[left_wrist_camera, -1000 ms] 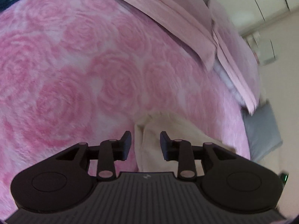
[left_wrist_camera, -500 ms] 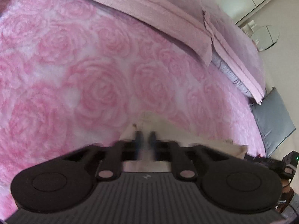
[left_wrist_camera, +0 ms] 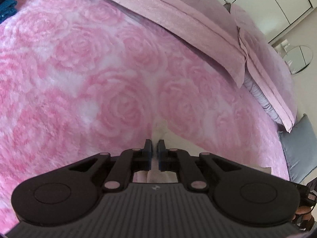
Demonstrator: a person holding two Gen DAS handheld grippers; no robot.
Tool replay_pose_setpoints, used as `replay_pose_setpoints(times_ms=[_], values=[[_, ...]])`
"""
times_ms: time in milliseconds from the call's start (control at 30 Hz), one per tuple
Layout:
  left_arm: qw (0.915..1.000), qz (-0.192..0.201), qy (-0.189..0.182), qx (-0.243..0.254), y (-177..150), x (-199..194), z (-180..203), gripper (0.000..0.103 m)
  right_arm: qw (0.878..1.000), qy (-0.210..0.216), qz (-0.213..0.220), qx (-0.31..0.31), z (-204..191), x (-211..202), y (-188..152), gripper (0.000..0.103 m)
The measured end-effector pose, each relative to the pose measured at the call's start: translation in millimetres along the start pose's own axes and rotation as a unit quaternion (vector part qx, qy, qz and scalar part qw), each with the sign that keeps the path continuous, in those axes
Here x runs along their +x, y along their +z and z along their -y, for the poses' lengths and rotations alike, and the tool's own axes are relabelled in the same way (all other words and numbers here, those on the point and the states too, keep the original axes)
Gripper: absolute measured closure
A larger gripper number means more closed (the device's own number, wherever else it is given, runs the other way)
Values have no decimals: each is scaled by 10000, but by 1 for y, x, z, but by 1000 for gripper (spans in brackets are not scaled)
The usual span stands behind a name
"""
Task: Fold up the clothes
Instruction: 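Fold the held hem over the sweater body with both grippers and release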
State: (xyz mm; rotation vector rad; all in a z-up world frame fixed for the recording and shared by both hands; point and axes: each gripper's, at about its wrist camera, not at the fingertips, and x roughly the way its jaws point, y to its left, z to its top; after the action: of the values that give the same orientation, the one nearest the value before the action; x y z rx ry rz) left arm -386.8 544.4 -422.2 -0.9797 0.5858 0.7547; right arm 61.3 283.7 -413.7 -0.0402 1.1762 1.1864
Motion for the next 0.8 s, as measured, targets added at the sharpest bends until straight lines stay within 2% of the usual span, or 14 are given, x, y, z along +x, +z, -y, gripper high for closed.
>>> replay_pose_setpoints(times_ms=[33,100,133,167,233,400,533,567,600,633,667,700,733,800], values=[[10000,-37,64,30,-1,1,-1,96,10000,-35,-43,72,2,2,0,102],[9997,-102,200,-39,-2,0,-4,79,9994,-173,-215,230,7,8,0,101],[9996,-91,249,-124,-4,-7,-7,75,9988,-242,-301,308,10,10,0,90],[9993,-70,292,-206,-6,-15,-9,73,9983,-267,-358,382,11,5,-5,64],[9988,-96,309,-369,-17,-38,-17,73,9973,-262,-434,526,14,-14,-20,51],[9940,-551,129,-931,-78,-99,-33,70,9938,-248,-624,884,21,-63,-57,51],[9893,-754,-3,-1252,-126,-111,-34,66,9887,-241,-906,1174,24,-93,-93,51],[9894,-699,-22,-1269,-131,-108,-32,70,9866,-225,-1002,1267,24,-94,-104,51],[9898,-629,-38,-1279,-135,-105,-30,80,9850,-219,-1053,1349,24,-93,-112,51],[9908,-537,-71,-1240,-135,-102,-29,97,9837,-219,-1077,1423,24,-92,-118,51],[9920,-436,-111,-1182,-135,-100,-28,101,9837,-221,-1036,1453,24,-91,-121,64],[9925,-281,-130,-1181,-133,-103,-28,101,9845,-222,-955,1456,23,-90,-123,90],[9926,-104,-140,-1201,-131,-106,-29,101,9847,-239,-918,1465,23,-90,-122,99],[9917,31,-65,-1284,-133,-112,-35,100,9855,-312,-802,1463,23,-92,-118,99]])
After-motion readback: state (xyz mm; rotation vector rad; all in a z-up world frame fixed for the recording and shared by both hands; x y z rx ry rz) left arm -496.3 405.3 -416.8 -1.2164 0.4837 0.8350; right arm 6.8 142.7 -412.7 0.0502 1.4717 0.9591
